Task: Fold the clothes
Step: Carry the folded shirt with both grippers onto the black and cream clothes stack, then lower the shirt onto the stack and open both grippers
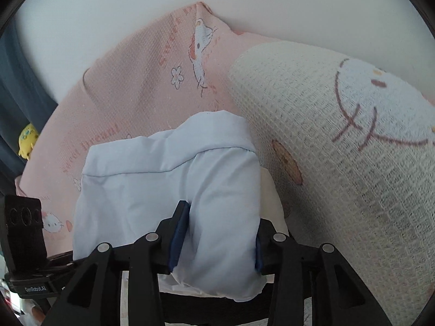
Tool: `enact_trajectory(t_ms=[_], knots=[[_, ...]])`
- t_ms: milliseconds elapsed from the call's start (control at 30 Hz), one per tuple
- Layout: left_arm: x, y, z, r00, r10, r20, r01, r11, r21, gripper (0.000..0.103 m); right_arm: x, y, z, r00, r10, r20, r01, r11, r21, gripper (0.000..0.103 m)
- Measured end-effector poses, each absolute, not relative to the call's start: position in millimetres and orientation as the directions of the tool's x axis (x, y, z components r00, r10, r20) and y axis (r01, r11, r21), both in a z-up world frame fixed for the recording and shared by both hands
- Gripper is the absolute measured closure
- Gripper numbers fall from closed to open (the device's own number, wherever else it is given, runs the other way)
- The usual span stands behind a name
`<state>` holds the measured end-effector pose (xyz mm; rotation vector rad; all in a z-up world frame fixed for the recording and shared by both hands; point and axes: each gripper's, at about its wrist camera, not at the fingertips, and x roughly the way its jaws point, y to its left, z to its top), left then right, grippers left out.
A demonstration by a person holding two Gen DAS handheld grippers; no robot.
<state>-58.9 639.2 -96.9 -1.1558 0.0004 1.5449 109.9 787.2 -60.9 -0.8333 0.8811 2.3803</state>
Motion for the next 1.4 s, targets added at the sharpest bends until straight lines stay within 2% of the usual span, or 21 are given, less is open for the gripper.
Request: enact_trajectory(t_ms=[133, 167, 200, 267, 367, 567, 600, 633, 667, 700, 733, 833, 967, 1167, 1233, 1267, 1333, 1400], knots=[[-61.8, 634.1, -84.6, 0.129, 0.743, -0.656, -0.709, -0.394, -0.585, 0.071, 115.2, 783.5, -46.3, -0.673, 0.266, -0.690, -0.629, -0.698, 0.343, 0.047], [-64.7, 628.5, -79.0, 0.123, 0.764, -0.634, -0.680, -0.400, -0.615, 0.066, 116.8, 782.3, -39.8, -0.672, 0.286, -0.684, -0.631, -0.703, 0.326, 0.046], [-67.1, 624.4, -73.5, 0.132, 0.786, -0.604, -0.659, -0.386, -0.646, 0.046, 118.9, 781.3, -32.7, -0.684, 0.296, -0.666, -0.623, -0.712, 0.323, 0.042], [-74.1, 622.1, -62.3, 0.128, 0.813, -0.569, -0.647, -0.366, -0.669, 0.017, 122.1, 781.1, -19.1, -0.714, 0.304, -0.631, -0.602, -0.727, 0.330, 0.034], [-84.6, 619.1, -45.4, 0.118, 0.849, -0.515, -0.631, -0.336, -0.699, 0.016, 118.6, 786.9, -6.5, -0.737, 0.301, -0.605, -0.584, -0.734, 0.346, 0.032], [-102.6, 640.8, -46.9, 0.045, 0.796, -0.603, -0.680, -0.417, -0.602, 0.017, 100.7, 812.7, -16.7, -0.695, 0.340, -0.633, -0.655, -0.661, 0.364, 0.032], [-100.1, 639.9, -47.2, 0.029, 0.791, -0.611, -0.702, -0.419, -0.576, 0.020, 99.2, 816.7, -20.5, -0.696, 0.342, -0.632, -0.662, -0.647, 0.378, 0.032], [-97.5, 639.0, -47.6, 0.013, 0.786, -0.618, -0.722, -0.420, -0.549, 0.029, 97.3, 820.9, -24.2, -0.695, 0.341, -0.633, -0.667, -0.633, 0.393, 0.040], [-95.1, 638.4, -49.5, -0.026, 0.781, -0.624, -0.749, -0.428, -0.505, 0.060, 94.2, 825.0, -27.5, -0.694, 0.334, -0.638, -0.671, -0.621, 0.405, 0.047], [-97.3, 642.9, -58.3, -0.071, 0.762, -0.644, -0.767, -0.454, -0.453, 0.069, 89.9, 829.1, -30.9, -0.685, 0.329, -0.650, -0.680, -0.609, 0.408, 0.065], [-97.7, 645.5, -66.9, -0.082, 0.740, -0.668, -0.778, -0.466, -0.420, 0.069, 85.5, 831.8, -34.0, -0.667, 0.331, -0.667, -0.695, -0.599, 0.398, 0.075], [-99.6, 642.9, -81.8, -0.062, 0.737, -0.673, -0.789, -0.449, -0.419, 0.069, 74.4, 830.2, -39.5, -0.642, 0.341, -0.687, -0.704, -0.616, 0.353, 0.076], [-101.5, 635.9, -89.5, -0.071, 0.730, -0.680, -0.814, -0.436, -0.383, 0.069, 56.6, 820.6, -44.0, -0.583, 0.373, -0.722, -0.706, -0.672, 0.223, 0.076], [-114.7, 629.3, -94.5, -0.001, 0.749, -0.663, -0.749, -0.440, -0.496, 0.066, 52.6, 810.3, -44.9, -0.552, 0.407, -0.728, -0.712, -0.685, 0.157, 0.076], [-123.7, 625.3, -91.8, 0.026, 0.748, -0.663, -0.688, -0.468, -0.554, 0.057, 57.4, 807.7, -40.1, -0.569, 0.415, -0.710, -0.711, -0.682, 0.172, 0.075], [-128.2, 622.1, -89.5, 0.050, 0.757, -0.651, -0.657, -0.466, -0.593, 0.052, 60.4, 806.5, -36.9, -0.576, 0.419, -0.702, -0.713, -0.677, 0.182, 0.074], [-131.4, 615.2, -80.4, 0.072, 0.772, -0.631, -0.645, -0.447, -0.620, 0.051, 67.4, 804.1, -29.2, -0.587, 0.429, -0.687, -0.722, -0.662, 0.204, 0.057], [-130.7, 606.2, -67.4, 0.045, 0.775, -0.631, -0.673, -0.443, -0.592, 0.050, 75.9, 799.2, -20.8, -0.605, 0.434, -0.667, -0.722, -0.653, 0.230, 0.042]])
